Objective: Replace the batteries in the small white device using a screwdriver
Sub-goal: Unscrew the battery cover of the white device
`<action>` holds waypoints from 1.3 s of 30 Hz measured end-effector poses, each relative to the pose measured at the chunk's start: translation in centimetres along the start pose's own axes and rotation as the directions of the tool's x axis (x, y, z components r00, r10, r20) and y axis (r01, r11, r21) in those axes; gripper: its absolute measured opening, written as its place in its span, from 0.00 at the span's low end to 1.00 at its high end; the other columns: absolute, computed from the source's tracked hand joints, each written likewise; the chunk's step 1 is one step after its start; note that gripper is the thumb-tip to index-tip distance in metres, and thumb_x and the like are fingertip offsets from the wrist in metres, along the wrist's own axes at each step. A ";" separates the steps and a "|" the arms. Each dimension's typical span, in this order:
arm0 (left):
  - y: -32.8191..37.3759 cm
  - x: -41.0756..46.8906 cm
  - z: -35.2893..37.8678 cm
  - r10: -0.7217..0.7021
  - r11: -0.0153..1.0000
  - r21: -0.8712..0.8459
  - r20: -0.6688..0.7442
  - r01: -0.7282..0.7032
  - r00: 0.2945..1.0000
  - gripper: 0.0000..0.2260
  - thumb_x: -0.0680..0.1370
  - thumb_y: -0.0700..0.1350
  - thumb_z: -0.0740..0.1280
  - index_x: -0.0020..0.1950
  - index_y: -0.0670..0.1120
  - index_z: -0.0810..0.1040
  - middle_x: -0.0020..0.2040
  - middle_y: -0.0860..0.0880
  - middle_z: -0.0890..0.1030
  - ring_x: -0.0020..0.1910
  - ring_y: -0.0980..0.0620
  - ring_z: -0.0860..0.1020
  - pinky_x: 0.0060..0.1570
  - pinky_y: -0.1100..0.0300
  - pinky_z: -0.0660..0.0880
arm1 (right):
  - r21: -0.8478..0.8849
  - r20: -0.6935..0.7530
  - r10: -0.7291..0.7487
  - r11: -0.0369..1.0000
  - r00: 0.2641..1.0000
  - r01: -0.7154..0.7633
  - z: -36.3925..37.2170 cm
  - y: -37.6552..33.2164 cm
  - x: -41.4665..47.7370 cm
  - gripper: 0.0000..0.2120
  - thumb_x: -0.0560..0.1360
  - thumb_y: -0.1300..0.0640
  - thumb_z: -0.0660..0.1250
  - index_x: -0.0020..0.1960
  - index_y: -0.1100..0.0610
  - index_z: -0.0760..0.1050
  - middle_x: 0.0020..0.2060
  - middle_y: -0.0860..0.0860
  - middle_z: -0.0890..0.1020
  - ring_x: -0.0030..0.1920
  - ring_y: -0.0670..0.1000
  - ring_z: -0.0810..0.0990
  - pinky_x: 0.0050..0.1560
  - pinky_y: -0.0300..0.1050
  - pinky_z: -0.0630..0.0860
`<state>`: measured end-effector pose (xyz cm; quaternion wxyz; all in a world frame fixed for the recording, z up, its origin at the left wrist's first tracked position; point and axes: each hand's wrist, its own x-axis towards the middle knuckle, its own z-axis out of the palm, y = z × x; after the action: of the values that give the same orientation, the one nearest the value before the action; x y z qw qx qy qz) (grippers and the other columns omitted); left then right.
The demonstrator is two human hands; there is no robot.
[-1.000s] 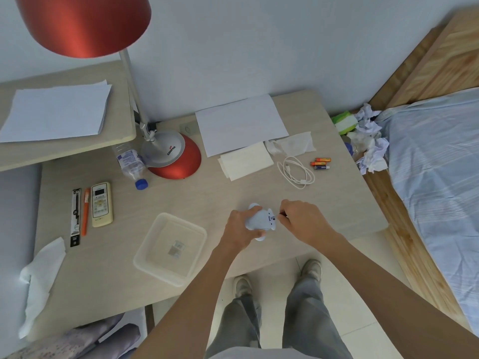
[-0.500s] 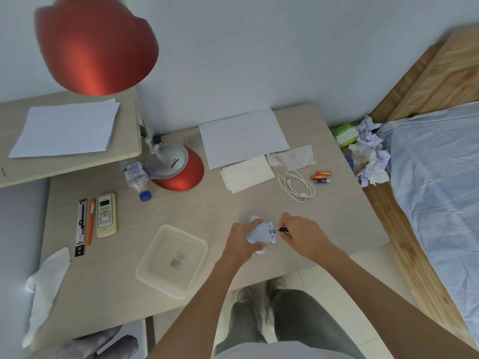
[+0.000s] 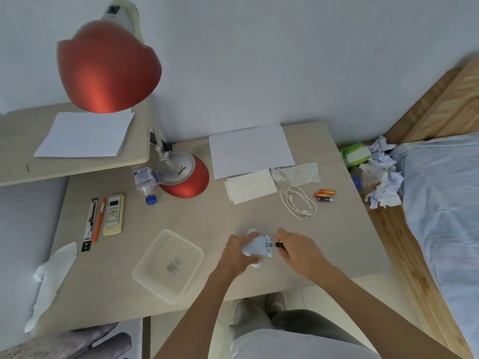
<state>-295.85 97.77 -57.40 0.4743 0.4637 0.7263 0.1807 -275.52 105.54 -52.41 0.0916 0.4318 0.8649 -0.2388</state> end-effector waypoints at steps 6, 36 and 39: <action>-0.4 -0.1 0.6 -0.025 0.999 0.026 -0.024 0.026 0.999 0.34 0.73 0.52 0.80 0.78 0.59 0.73 0.61 0.45 0.72 0.62 0.44 0.74 0.57 0.58 0.70 | 0.031 0.003 -0.023 0.999 1.000 0.023 -0.7 0.6 0.7 0.07 0.84 0.50 0.63 0.53 0.54 0.73 0.41 0.50 0.82 0.40 0.53 0.81 0.43 0.51 0.79; -0.2 -0.4 1.6 -0.086 0.996 0.012 -0.079 0.087 0.993 0.34 0.75 0.48 0.80 0.79 0.59 0.71 0.62 0.45 0.70 0.61 0.45 0.72 0.55 0.60 0.70 | -0.058 0.070 -0.140 0.988 0.988 0.144 -1.3 1.2 2.4 0.05 0.80 0.55 0.64 0.55 0.55 0.72 0.45 0.54 0.81 0.43 0.58 0.80 0.45 0.55 0.78; -0.4 -0.2 1.5 -0.091 0.996 0.018 -0.073 0.093 0.993 0.35 0.75 0.49 0.80 0.79 0.60 0.71 0.63 0.45 0.69 0.61 0.46 0.71 0.56 0.59 0.71 | -0.064 0.074 -0.130 0.989 0.989 0.135 -1.4 1.3 2.5 0.07 0.81 0.52 0.64 0.53 0.56 0.73 0.44 0.53 0.80 0.43 0.57 0.80 0.45 0.54 0.78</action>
<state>-294.69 97.13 -58.31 0.4506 0.4281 0.7653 0.1674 -275.94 108.65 -52.48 0.1203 0.3613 0.8957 -0.2294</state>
